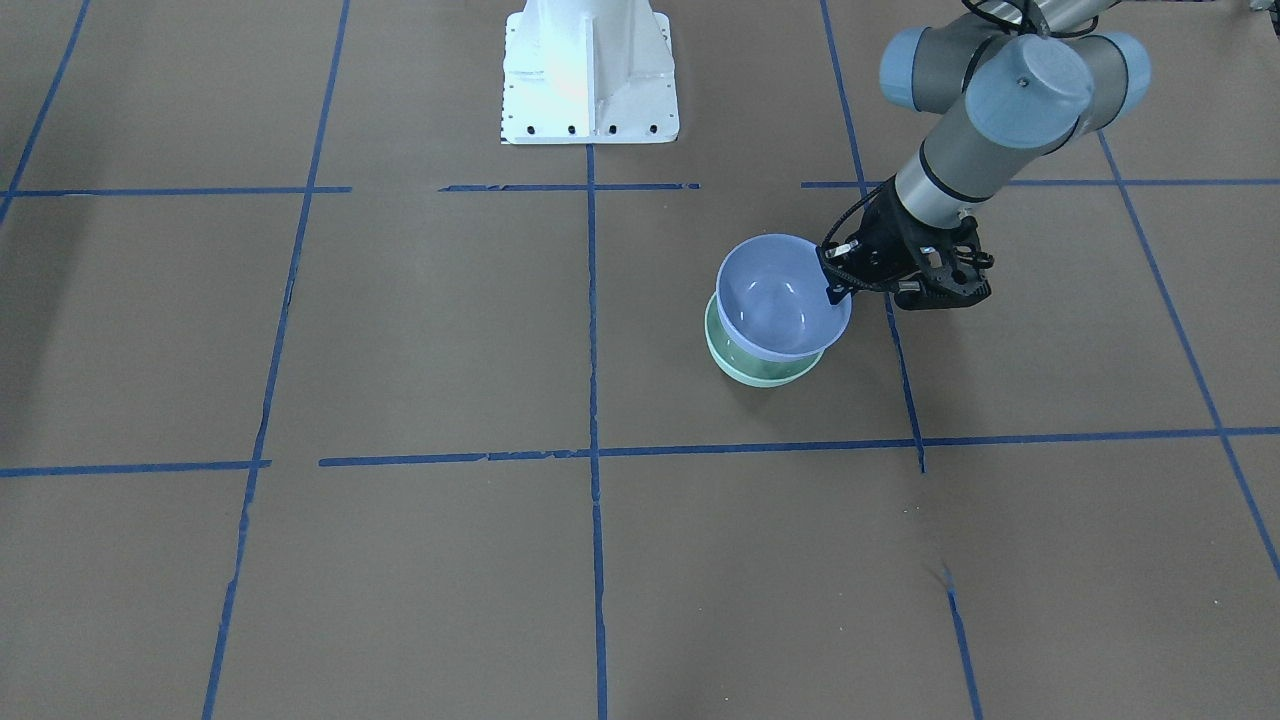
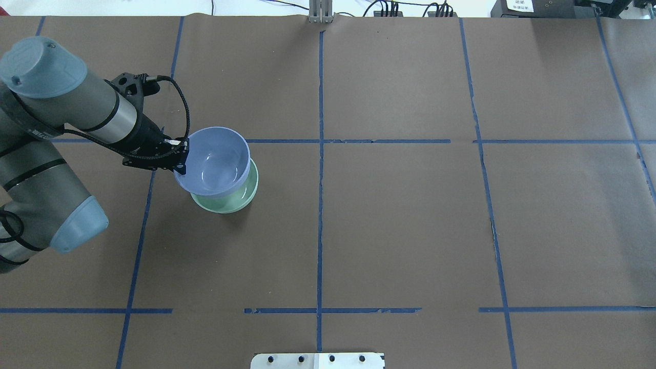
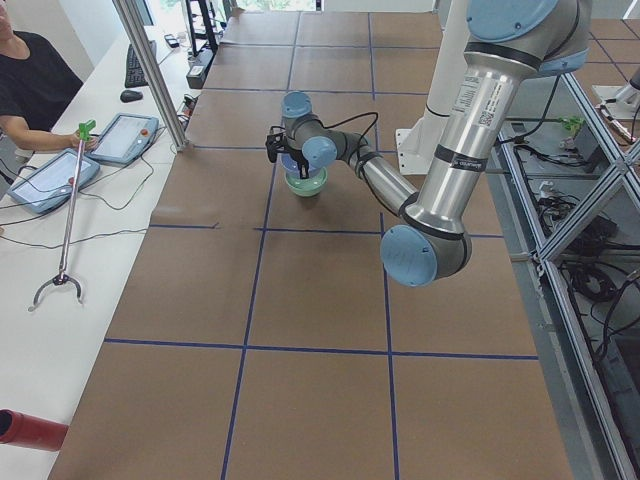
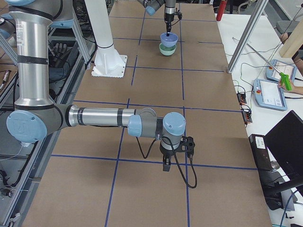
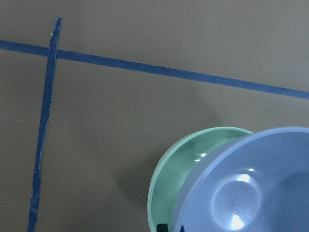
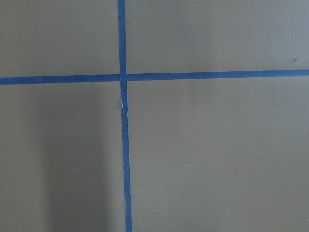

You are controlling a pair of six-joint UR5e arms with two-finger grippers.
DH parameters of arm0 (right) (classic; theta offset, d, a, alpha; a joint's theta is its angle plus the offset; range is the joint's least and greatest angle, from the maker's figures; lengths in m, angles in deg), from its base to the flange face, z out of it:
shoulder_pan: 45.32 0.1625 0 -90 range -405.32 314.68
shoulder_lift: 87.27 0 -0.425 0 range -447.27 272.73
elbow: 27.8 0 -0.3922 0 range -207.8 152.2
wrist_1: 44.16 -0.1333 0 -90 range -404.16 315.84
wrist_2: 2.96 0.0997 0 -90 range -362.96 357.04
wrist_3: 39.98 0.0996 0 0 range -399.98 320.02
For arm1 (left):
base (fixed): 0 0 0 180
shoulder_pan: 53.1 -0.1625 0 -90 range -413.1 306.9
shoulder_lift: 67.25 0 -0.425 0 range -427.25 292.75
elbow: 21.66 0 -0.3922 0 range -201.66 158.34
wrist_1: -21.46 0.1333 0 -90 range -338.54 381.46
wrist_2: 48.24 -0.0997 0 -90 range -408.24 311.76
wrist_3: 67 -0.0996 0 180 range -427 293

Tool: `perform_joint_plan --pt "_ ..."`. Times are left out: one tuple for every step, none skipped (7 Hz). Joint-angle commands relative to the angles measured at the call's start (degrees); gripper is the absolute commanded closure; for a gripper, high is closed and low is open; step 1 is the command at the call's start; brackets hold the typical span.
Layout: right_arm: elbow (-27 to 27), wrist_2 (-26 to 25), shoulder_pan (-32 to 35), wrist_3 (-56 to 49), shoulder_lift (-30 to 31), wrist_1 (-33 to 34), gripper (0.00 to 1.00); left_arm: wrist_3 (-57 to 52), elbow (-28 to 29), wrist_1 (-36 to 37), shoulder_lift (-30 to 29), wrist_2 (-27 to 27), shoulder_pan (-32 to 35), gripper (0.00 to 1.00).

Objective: Stack blue bowl on green bowl
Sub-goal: 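Lower the blue bowl into the green bowl and open the left gripper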

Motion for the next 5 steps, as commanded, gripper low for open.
perform_joint_plan --pt "0.0 0.0 -0.1 0.0 0.0 0.0 0.00 0.0 2.1 -3.6 0.1 -0.2 -0.5 0.01" --pt "0.0 0.0 0.0 0.0 0.0 0.0 0.00 -0.2 2.1 -4.5 0.5 -0.1 -0.5 0.00" --pt "0.0 0.0 -0.1 0.0 0.0 0.0 0.00 -0.2 1.9 -4.5 0.9 -0.1 -0.5 0.00" --pt "0.0 0.0 0.0 0.0 0.0 0.0 0.00 -0.2 1.4 -4.5 1.0 -0.2 -0.5 0.00" --pt "0.0 0.0 -0.1 0.0 0.0 0.0 0.00 -0.3 0.7 -4.5 0.8 -0.3 -0.3 0.00"
